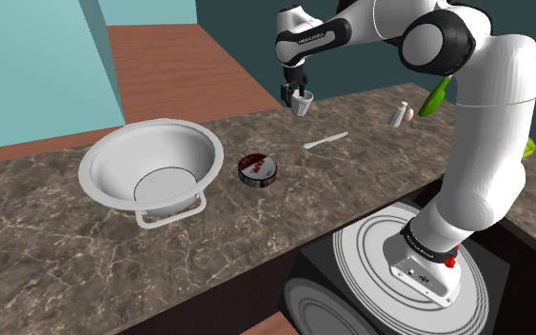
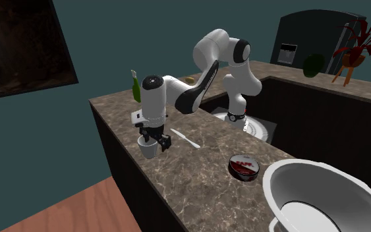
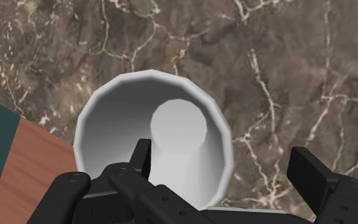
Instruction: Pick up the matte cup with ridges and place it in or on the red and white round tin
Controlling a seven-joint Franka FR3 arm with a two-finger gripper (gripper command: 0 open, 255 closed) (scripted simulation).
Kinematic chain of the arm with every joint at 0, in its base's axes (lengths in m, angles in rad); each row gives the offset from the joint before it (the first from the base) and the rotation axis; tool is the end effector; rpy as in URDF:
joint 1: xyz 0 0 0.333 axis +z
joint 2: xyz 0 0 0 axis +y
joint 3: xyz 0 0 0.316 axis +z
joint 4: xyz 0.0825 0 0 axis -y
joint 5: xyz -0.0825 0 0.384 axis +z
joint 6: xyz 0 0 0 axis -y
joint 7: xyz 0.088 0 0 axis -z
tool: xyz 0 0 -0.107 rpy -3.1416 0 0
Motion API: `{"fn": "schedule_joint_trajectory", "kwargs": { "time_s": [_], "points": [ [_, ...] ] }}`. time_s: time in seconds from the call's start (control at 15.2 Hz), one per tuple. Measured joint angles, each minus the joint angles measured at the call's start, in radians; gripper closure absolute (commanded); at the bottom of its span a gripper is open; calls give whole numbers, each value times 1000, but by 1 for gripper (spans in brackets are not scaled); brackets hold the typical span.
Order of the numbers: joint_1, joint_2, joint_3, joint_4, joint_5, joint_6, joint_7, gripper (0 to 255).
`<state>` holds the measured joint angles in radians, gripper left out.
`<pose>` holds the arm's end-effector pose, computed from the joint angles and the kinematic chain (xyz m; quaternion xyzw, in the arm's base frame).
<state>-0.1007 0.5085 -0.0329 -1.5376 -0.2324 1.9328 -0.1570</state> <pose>0.6736 -0.1034 0.3523 0.9901 0.0603 -0.0722 0.1046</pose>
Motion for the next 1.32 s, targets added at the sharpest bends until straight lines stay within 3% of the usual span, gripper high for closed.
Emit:
{"fn": "schedule_joint_trajectory", "kwargs": {
  "time_s": [0.73, 1.32],
  "points": [
    [0, -4, 0, 2, 0, -4, -1, 255],
    [2, -35, 1, 70, 6, -103, -22, 255]
  ]
}}
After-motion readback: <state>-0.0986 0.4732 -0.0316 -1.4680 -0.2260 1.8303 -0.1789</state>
